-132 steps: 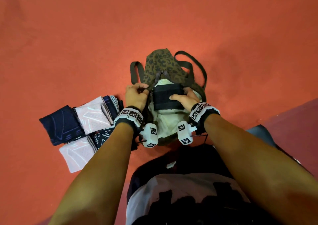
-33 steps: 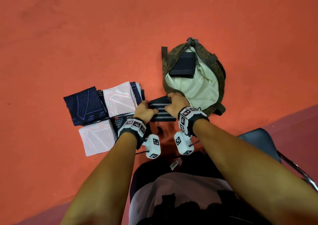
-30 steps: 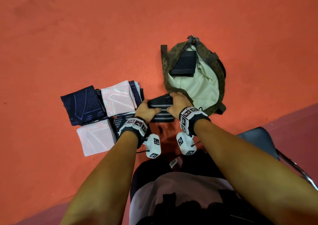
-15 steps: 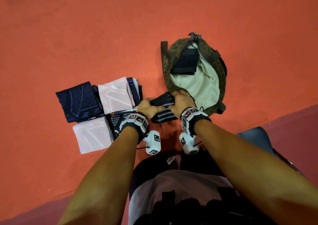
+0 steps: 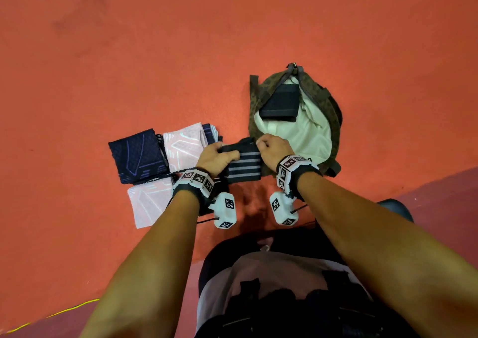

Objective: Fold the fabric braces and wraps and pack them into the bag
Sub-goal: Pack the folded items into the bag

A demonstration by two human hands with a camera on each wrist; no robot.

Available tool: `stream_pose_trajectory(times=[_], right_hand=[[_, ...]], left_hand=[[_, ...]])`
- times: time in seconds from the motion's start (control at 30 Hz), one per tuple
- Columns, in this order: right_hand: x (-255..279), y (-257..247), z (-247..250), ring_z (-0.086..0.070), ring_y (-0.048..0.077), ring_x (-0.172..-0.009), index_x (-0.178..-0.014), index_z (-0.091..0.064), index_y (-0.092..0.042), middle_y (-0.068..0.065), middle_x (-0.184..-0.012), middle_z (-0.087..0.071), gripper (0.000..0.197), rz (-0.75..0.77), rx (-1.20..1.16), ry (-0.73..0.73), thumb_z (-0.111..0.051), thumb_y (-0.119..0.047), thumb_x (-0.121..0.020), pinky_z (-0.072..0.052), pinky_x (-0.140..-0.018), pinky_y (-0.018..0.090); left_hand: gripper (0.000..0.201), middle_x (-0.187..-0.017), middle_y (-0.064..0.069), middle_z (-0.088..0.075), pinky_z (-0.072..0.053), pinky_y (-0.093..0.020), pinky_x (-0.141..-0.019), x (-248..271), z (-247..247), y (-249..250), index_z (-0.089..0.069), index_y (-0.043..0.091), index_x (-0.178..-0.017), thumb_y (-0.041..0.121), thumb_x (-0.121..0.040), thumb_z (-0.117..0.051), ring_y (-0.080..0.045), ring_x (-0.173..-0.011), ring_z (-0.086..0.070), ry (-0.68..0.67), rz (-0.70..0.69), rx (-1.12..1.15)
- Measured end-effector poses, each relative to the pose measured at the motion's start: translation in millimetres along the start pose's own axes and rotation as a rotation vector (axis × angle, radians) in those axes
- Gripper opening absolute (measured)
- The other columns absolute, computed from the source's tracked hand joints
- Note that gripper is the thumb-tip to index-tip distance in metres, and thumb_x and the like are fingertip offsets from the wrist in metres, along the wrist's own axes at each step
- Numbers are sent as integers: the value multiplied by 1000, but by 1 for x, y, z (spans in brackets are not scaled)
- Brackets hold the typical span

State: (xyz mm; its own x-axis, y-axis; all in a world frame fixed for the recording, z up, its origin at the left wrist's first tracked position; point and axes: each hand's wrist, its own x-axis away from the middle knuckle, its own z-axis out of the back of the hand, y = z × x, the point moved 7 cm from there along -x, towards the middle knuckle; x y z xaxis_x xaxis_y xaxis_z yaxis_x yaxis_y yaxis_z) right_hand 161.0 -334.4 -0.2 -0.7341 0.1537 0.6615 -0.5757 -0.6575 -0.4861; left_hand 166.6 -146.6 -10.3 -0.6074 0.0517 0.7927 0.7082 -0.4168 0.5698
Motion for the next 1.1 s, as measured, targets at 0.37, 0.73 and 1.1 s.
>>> stream_pose_trajectory(times=[0.37,0.73,1.1], right_hand=[[15,-32,1,-59,17,-107,-127,-57,-25,-4,-119,-63,63,61,-264,-107,-49,-73,-88,-43,-89,30],[5,30,49,-70,12,-97,-111,-69,-24,-8,-105,-73,64,-62,-630,31,-72,-72,-69,-54,-93,32],[-15,85,62,-70,15,-96,-120,-64,-17,-2,-109,-73,68,-167,-654,57,-79,-59,-69,-55,-90,31]], left_hand=[[20,-72,-4,-69,-53,-30,-68,19,21,41,-65,16,-78,21,-60,-73,-22,-72,-66,38,-69,297],[43,-100,-15,-71,-56,-40,-89,10,-44,81,-64,11,-107,18,-69,-82,-25,-90,-69,-79,-138,371],[83,-113,-11,-72,-56,-38,-93,-18,-96,69,-48,-1,-133,35,-69,-87,-23,-102,-71,-105,-45,308]])
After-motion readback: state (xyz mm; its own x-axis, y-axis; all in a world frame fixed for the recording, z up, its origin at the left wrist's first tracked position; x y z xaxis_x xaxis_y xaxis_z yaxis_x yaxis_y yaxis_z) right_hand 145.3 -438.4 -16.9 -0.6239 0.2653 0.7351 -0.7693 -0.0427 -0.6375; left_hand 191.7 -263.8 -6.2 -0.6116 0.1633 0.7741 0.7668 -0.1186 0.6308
